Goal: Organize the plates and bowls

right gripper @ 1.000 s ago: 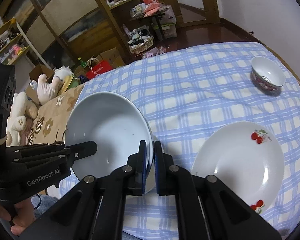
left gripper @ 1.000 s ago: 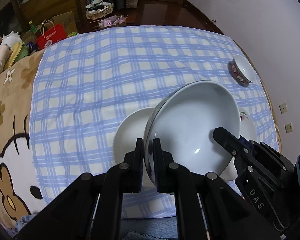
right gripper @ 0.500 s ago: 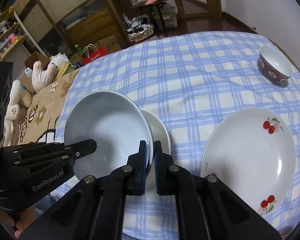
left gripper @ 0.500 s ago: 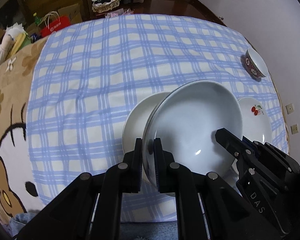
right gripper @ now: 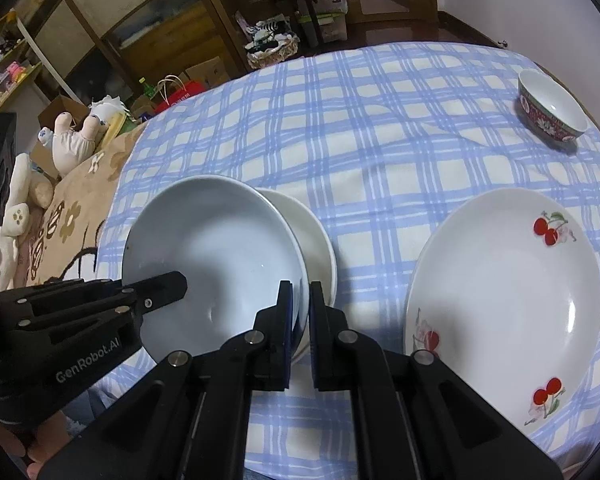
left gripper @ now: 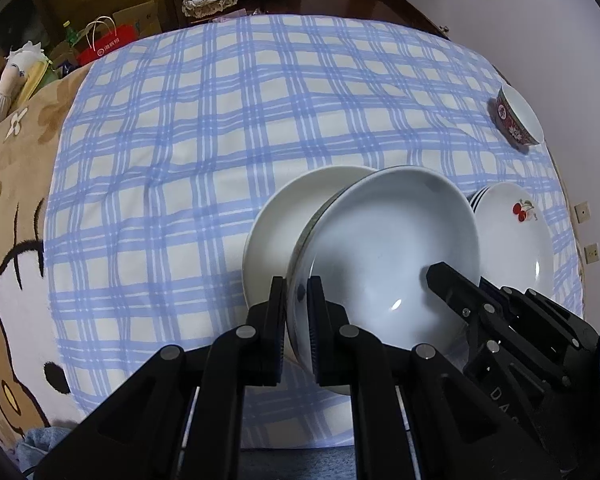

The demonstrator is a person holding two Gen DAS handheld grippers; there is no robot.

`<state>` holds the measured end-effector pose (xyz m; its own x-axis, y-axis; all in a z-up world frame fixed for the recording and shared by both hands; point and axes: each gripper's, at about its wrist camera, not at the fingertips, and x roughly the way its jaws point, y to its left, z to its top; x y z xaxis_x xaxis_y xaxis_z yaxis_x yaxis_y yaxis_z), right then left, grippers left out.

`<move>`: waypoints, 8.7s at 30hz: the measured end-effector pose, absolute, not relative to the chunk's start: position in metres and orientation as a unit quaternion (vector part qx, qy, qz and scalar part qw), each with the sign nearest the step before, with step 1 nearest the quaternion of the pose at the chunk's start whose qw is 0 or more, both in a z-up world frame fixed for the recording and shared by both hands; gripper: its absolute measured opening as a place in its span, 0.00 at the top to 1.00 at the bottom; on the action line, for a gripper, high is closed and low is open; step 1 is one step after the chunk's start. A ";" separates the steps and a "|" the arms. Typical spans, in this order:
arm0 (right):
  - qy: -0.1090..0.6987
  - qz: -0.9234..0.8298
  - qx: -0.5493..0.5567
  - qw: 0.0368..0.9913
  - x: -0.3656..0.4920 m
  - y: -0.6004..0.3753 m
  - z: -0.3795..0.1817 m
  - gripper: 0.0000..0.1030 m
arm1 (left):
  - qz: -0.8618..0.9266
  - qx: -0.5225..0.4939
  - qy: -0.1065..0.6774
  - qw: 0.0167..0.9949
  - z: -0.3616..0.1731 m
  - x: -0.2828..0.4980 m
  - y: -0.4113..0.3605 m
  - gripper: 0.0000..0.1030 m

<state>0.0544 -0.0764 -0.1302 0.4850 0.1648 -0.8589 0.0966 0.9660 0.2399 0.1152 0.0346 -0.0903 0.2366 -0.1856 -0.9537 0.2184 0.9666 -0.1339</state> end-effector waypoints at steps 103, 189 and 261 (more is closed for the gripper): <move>0.366 -0.142 0.133 0.910 0.062 -0.297 -0.031 0.07 | -0.203 0.073 0.476 0.852 -0.003 0.185 -0.133 0.19; 0.388 -0.089 0.206 0.894 0.114 -0.314 -0.052 0.91 | -0.244 0.049 0.536 0.807 -0.004 0.226 -0.200 0.93; 0.444 0.037 0.120 0.887 0.041 -0.077 -0.070 0.91 | -0.130 -0.049 0.546 0.826 -0.025 0.088 0.052 0.92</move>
<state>0.0406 -0.0770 -0.0699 0.6032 0.1723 -0.7787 0.0409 0.9684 0.2459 0.0881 0.0522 -0.0249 0.3693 -0.2679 -0.8899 0.1600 0.9616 -0.2231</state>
